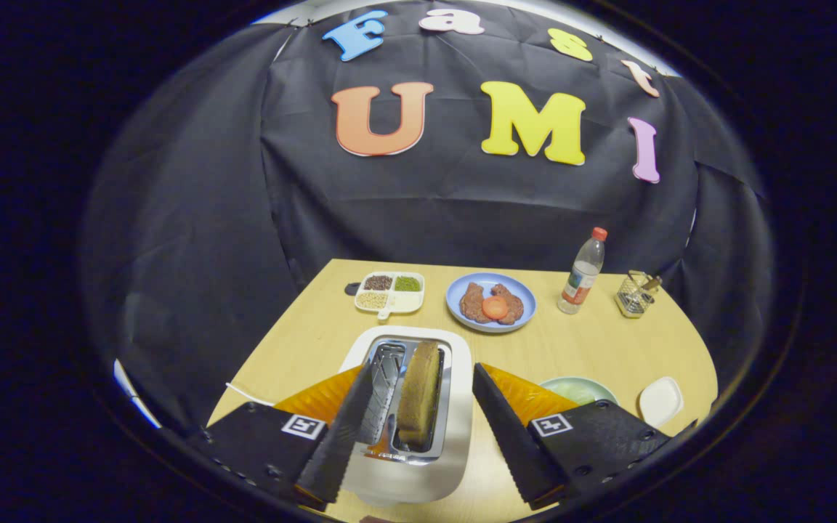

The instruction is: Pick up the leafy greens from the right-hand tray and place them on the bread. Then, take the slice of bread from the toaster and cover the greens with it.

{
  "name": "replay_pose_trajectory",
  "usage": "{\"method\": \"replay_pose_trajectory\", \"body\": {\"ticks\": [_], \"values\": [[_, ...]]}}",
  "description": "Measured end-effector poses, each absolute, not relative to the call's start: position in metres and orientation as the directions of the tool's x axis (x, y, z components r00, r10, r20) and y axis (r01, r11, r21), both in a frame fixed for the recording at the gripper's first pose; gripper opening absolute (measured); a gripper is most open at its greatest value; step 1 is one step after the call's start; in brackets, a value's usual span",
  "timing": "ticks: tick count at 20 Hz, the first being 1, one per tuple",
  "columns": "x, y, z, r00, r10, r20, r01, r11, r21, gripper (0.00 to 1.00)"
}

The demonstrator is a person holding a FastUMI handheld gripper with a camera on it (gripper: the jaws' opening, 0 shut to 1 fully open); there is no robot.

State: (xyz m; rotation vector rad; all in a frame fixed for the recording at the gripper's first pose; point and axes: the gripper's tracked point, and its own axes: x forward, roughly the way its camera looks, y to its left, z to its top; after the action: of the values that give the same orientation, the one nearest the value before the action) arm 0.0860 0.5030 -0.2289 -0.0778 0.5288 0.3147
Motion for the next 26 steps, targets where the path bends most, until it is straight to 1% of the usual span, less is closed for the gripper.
{"method": "replay_pose_trajectory", "body": {"ticks": [5, 8, 11, 12, 13, 14, 22, 26], "values": [[0.095, 0.508, -0.238, 0.808, 0.247, -0.535, -0.298, 0.955, -0.008, 0.72], [0.093, 0.513, -0.250, 0.779, 0.251, -0.575, -0.304, 0.953, 0.003, 0.43], [0.095, 0.508, -0.254, 0.773, 0.236, -0.589, -0.291, 0.957, 0.000, 0.23], [0.095, 0.508, -0.254, 0.772, 0.242, -0.589, -0.296, 0.955, 0.005, 0.20], [0.095, 0.506, -0.253, 0.771, 0.244, -0.589, -0.298, 0.955, 0.006, 0.20], [0.095, 0.506, -0.251, 0.766, 0.255, -0.590, -0.303, 0.953, 0.018, 0.15], [0.097, 0.493, -0.193, 0.794, 0.340, -0.503, -0.339, 0.936, 0.098, 0.15], [0.105, 0.466, -0.167, 0.817, 0.354, -0.455, -0.333, 0.934, 0.129, 0.15]]}}
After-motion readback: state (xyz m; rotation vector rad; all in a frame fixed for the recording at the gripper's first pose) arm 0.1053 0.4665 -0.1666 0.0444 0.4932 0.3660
